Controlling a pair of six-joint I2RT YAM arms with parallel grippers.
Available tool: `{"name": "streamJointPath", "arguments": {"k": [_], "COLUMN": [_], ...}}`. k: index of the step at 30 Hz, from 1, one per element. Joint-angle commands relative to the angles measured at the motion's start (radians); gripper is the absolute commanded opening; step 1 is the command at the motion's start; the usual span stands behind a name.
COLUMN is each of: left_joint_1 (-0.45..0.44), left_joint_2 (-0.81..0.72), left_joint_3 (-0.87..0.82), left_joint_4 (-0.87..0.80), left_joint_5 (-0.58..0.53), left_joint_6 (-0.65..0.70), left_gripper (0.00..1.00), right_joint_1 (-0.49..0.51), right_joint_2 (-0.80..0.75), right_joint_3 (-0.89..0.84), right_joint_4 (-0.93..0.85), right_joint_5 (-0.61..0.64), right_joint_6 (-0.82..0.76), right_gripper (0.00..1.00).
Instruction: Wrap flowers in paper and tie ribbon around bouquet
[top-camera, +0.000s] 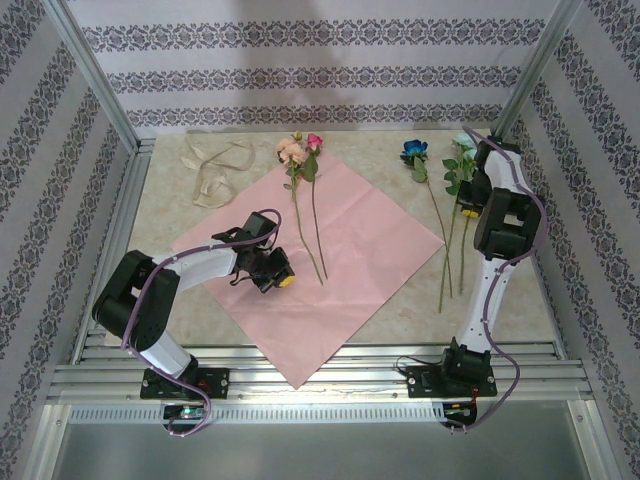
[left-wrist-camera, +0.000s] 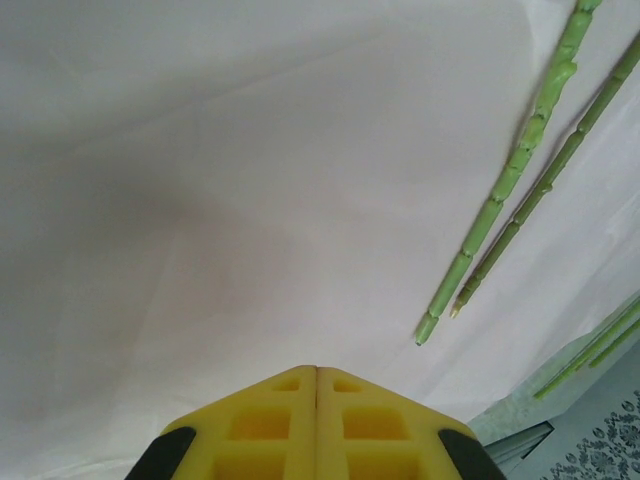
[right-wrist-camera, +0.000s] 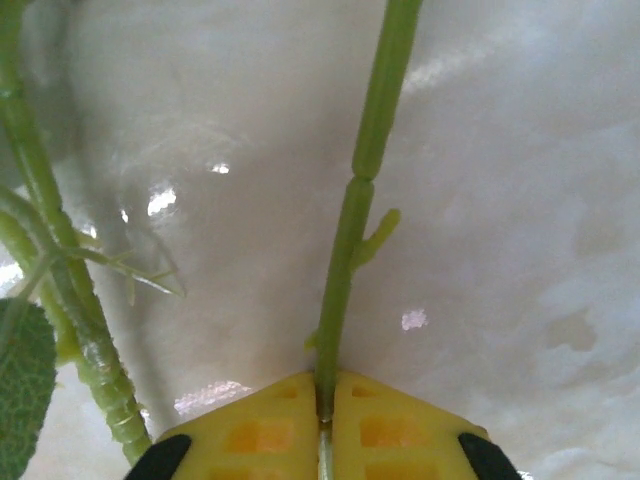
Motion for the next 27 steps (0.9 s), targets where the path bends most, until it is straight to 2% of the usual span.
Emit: {"name": "streamJointPath", "arguments": {"k": [1, 6, 14, 17, 19, 24, 27], "left_joint_1": [-0.008, -0.008, -0.008, -0.008, -0.008, -0.008, -0.007], "left_joint_2": [0.009, 0.012, 0.010, 0.008, 0.008, 0.010, 0.013], "left_joint_3": [0.024, 0.026, 0.023, 0.023, 0.022, 0.026, 0.030], "left_joint_4": [-0.027, -0.030, -0.027, -0.024, -0.024, -0.024, -0.024], "left_joint_5": [0.008, 0.009, 0.006, 0.001, -0.003, -0.007, -0.012], "left_joint_6": [0.002, 0.007, 0.016, 0.019, 0.021, 0.026, 0.028], "left_gripper": [0.00, 0.00, 0.00, 0.00, 0.00, 0.00, 0.00], "right_joint_1": [0.011, 0.039, 0.109, 0.185, 0.266, 0.513, 0.646], "right_joint_2": [0.010, -0.118, -0.473, -0.593, -0.619, -0.539, -0.445], "right_joint_3": [0.005, -0.043, -0.234, -0.330, -0.345, -0.304, -0.247], "right_joint_4": [-0.001, 0.051, 0.158, 0.265, 0.287, 0.313, 0.357], "right_joint_5": [0.074, 0.196, 0.333, 0.220, 0.121, -0.123, -0.193], "right_joint_6": [-0.015, 0.003, 0.118, 0.129, 0.137, 0.263, 0.334], "right_gripper": [0.00, 0.00, 0.00, 0.00, 0.00, 0.00, 0.00]}}
